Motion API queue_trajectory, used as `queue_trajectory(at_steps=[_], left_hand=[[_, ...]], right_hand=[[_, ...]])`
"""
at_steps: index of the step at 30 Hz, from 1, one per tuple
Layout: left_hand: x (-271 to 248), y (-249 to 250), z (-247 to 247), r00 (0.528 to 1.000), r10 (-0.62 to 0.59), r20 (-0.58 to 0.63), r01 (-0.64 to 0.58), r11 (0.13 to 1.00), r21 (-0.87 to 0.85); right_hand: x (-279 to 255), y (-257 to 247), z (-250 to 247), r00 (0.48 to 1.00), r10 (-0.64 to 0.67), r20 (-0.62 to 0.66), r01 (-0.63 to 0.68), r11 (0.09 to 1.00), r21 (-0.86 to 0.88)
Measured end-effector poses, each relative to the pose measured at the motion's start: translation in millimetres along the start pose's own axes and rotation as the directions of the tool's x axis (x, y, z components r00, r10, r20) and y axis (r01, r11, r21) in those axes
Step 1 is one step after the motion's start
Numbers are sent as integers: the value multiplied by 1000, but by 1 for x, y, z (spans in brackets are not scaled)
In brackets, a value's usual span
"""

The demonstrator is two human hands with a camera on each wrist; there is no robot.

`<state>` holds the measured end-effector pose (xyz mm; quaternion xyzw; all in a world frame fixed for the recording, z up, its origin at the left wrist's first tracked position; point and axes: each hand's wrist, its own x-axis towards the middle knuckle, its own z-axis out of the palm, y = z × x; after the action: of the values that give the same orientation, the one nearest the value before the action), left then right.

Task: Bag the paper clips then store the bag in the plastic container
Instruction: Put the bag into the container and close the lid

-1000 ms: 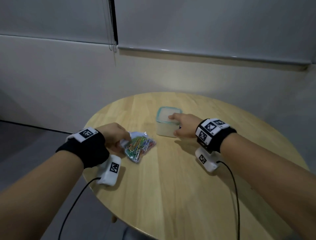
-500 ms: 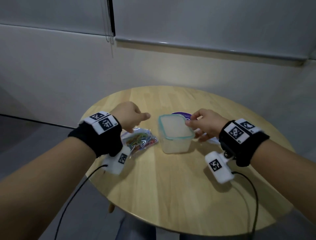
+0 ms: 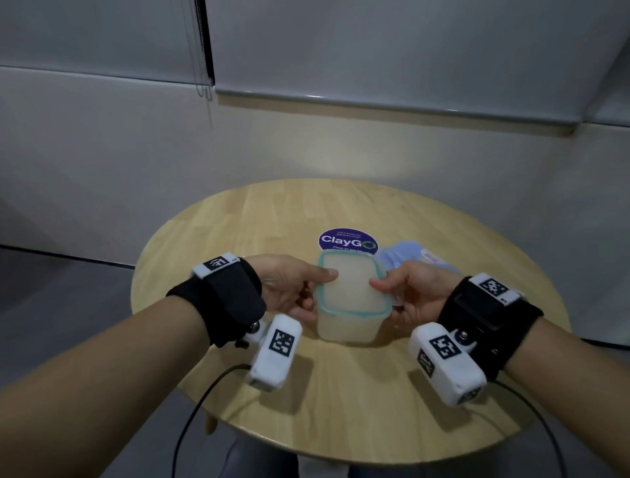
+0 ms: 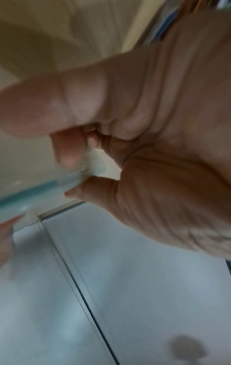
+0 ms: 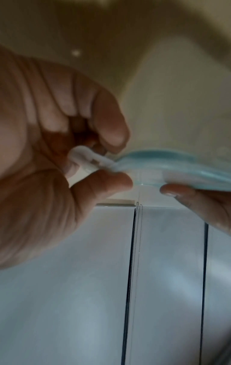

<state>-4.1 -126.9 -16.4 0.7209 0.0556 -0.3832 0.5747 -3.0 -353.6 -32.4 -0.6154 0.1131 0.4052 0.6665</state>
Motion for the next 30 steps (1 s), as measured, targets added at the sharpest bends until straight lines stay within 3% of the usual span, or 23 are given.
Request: queue_trajectory(at_steps=[4, 7, 8, 10, 11, 12, 13, 15, 17, 20, 25, 30], left_hand=[[3, -2, 2, 982, 94, -164, -84, 994, 66], [0, -1, 0, 975, 114, -190, -78, 979, 190], [-4, 0, -2, 975, 102, -196, -42, 957, 285], [-13, 5, -7, 970, 91, -227, 50, 836, 546], [-18, 8, -7, 960, 122, -253, 79, 748, 659], [-21, 13, -6, 942, 190, -276, 78, 677, 732], [-21, 17, -5, 915, 280, -290, 46, 642, 765], [-14, 23, 1, 866, 411, -285, -64, 657, 751], [-6, 28, 10, 890, 396, -226, -155, 729, 666], [1, 29, 16, 953, 271, -138, -180, 868, 463], [3, 16, 17, 994, 100, -33, -91, 972, 218], [2, 6, 21, 973, 178, -147, -142, 964, 226]], right_hand=[[-10, -3, 9, 990, -41, -137, 28, 995, -98], [-18, -6, 17, 953, -134, -272, 37, 942, -334], [-20, -7, 17, 918, -221, -328, 59, 897, -439], [-25, -10, 12, 764, -476, -434, 71, 732, -678], [-29, -10, 12, 683, -596, -422, 47, 613, -788], [-35, -11, 13, 641, -661, -391, 3, 511, -859], [-40, -11, 16, 655, -653, -382, -56, 462, -885], [-50, -9, 24, 762, -499, -413, -167, 465, -870], [-56, -5, 28, 832, -343, -435, -236, 490, -839], [-60, 3, 26, 892, -220, -395, -181, 627, -758], [-56, 9, 17, 910, -198, -365, -18, 860, -510], [-41, 14, 13, 913, -119, -391, -38, 929, -369]])
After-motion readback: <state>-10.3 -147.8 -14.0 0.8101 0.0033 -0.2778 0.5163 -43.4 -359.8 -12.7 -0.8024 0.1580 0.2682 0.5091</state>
